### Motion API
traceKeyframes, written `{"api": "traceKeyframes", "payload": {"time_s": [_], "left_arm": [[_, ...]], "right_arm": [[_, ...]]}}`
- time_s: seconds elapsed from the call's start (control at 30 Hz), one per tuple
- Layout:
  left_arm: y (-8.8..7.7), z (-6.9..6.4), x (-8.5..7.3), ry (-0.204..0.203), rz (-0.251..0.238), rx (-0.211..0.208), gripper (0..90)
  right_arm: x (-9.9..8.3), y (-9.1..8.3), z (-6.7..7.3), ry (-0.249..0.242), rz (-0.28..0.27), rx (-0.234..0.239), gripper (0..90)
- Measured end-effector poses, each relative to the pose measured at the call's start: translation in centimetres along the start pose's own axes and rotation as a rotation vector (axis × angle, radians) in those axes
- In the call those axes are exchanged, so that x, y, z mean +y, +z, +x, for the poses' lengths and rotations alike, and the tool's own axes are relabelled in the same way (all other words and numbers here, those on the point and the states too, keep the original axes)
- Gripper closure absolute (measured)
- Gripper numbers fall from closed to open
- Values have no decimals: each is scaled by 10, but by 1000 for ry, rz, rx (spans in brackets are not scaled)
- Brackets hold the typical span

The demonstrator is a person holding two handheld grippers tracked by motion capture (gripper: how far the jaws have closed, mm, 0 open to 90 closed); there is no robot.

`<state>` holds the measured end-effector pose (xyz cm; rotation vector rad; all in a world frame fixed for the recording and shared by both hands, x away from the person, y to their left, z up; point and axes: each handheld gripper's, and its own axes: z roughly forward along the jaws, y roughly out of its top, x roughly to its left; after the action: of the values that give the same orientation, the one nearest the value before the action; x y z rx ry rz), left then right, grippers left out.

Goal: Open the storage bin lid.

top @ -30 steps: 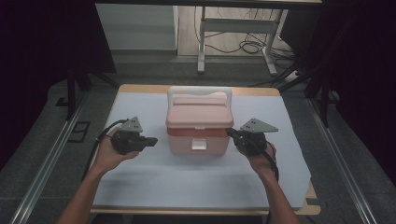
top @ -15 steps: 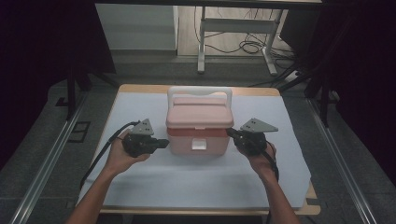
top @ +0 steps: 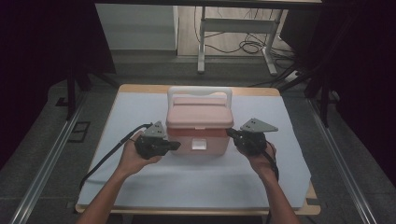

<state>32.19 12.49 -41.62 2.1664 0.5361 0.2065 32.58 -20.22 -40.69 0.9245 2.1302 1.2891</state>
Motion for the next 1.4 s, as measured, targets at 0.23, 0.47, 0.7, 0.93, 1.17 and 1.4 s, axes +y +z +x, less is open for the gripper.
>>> {"api": "traceKeyframes", "payload": {"time_s": [0.23,0.47,0.7,0.93,1.17,1.4], "left_arm": [[17,-9,13,27,-14,-15,900],[36,-15,19,36,-16,-21,900],[47,-13,23,55,-2,-2,900],[52,-11,23,50,6,-2,900],[53,-10,23,46,9,-8,900],[53,-9,23,45,6,-10,900]], "right_arm": [[0,1,0,-1,2,0,900],[-1,2,0,3,-1,5,900],[-1,3,0,2,1,6,900],[0,4,0,-2,4,8,900],[3,3,-1,-3,0,7,900],[4,3,-2,-3,3,4,900]]}}
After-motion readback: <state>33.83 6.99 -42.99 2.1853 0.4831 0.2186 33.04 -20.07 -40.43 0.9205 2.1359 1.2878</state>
